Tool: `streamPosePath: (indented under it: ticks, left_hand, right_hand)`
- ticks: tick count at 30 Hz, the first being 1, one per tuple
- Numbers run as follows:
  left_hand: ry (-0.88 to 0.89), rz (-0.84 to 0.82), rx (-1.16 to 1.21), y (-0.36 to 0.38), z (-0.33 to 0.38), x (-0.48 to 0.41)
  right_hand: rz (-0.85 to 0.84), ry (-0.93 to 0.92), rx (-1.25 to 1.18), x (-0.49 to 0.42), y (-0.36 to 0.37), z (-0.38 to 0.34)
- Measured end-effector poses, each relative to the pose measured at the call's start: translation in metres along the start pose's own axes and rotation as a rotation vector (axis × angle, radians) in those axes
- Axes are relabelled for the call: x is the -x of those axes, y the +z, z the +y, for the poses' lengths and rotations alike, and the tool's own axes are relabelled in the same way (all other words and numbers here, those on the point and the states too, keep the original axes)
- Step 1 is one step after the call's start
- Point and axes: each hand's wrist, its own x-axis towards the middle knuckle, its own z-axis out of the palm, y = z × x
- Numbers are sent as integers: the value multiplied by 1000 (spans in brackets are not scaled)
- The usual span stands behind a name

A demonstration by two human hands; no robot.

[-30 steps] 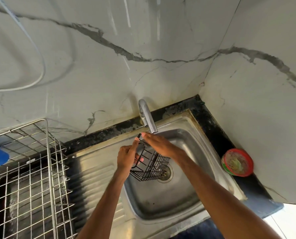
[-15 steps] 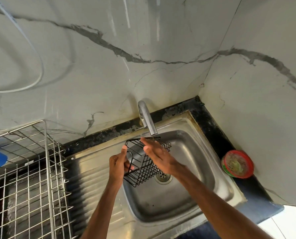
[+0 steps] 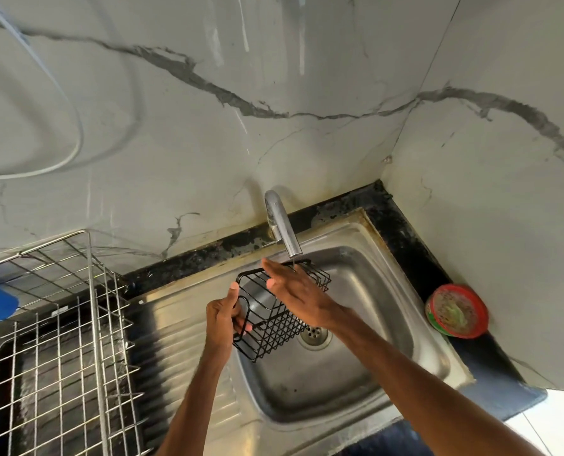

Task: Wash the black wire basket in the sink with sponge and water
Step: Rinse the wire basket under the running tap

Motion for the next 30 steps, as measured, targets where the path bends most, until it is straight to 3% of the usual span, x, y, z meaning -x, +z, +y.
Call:
streamPosePath:
  ticks: [4,11,17,20,24,27,30]
  left_hand:
    - [43,35,-8,-2,0,4]
    - [63,155,40,1,2,18]
    - [25,168,32,1,-1,21]
    - [-30,149,40,-4,0,20]
    - [-53,119,39,-16,3,23]
    - [-53,142,66,-19,3,30]
    - [-82,179,113,-19,-1,33]
  right_hand:
    - [63,-41,2,4,2,17]
    - [79,366,-194,-3,-21,53]
    - [99,39,73,-2,-6,4]
    - [-15,37,-24,-12,-9,-1]
    - [-76,283,-114,-24,-32,24]
    - [-162,424,-432,-26,-43,48]
    - [-58,480,-606,-26,-39,54]
